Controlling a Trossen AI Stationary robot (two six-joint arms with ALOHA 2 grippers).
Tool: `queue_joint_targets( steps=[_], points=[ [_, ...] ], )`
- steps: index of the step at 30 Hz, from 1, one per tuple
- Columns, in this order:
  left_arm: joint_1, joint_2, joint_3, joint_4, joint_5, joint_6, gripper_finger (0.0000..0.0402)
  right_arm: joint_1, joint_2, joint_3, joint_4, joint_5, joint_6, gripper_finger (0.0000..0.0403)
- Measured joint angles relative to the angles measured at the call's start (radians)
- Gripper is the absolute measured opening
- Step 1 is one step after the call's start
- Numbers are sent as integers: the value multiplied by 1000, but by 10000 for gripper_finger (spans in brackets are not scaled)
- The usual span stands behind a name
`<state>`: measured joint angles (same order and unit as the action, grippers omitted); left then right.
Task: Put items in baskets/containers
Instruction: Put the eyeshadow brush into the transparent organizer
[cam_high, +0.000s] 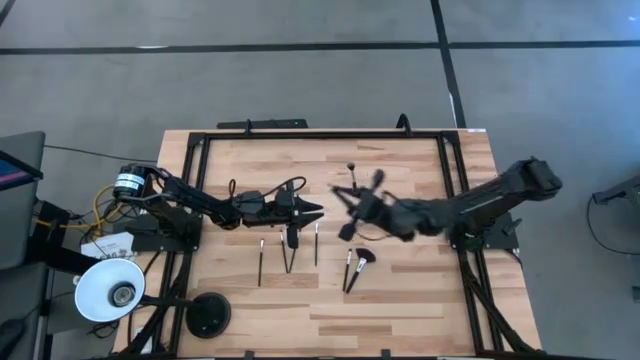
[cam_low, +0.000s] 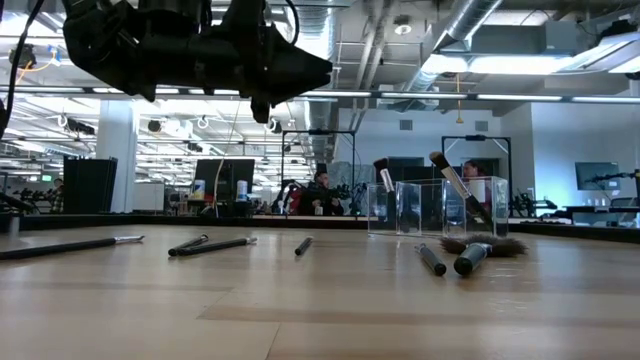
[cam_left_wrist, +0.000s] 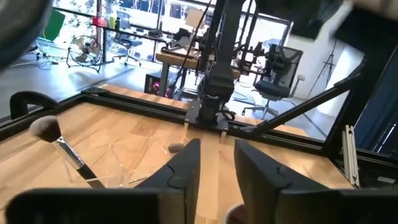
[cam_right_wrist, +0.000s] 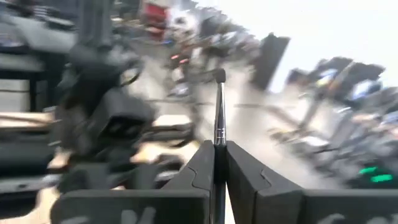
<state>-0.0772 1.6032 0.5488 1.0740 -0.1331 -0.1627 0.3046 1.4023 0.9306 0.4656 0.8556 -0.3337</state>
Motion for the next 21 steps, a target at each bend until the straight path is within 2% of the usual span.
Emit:
queue_joint_targets(
  steps=[2, 4, 8, 10, 16, 21],
  points=[
    [-2, 0, 0, 0, 0, -1, 104, 44, -67, -12, 3, 73, -73, 7],
    [-2, 0, 0, 0, 0, -1, 107, 67, -136, -56, 7, 86, -73, 8],
    [-2, 0, 0, 1, 0, -3, 108, 37, -243, -256, 13, 91, 58, 10],
    [-2, 0, 0, 2, 0, -3, 108, 1, -273, -391, 88, 87, 154, 6],
    [-2, 0, 0, 3, 0, -3, 108, -68, -250, -713, 405, 70, 372, 11],
    [-2, 0, 0, 3, 0, -3, 108, -84, -205, -806, 552, 67, 413, 8]
  ],
)
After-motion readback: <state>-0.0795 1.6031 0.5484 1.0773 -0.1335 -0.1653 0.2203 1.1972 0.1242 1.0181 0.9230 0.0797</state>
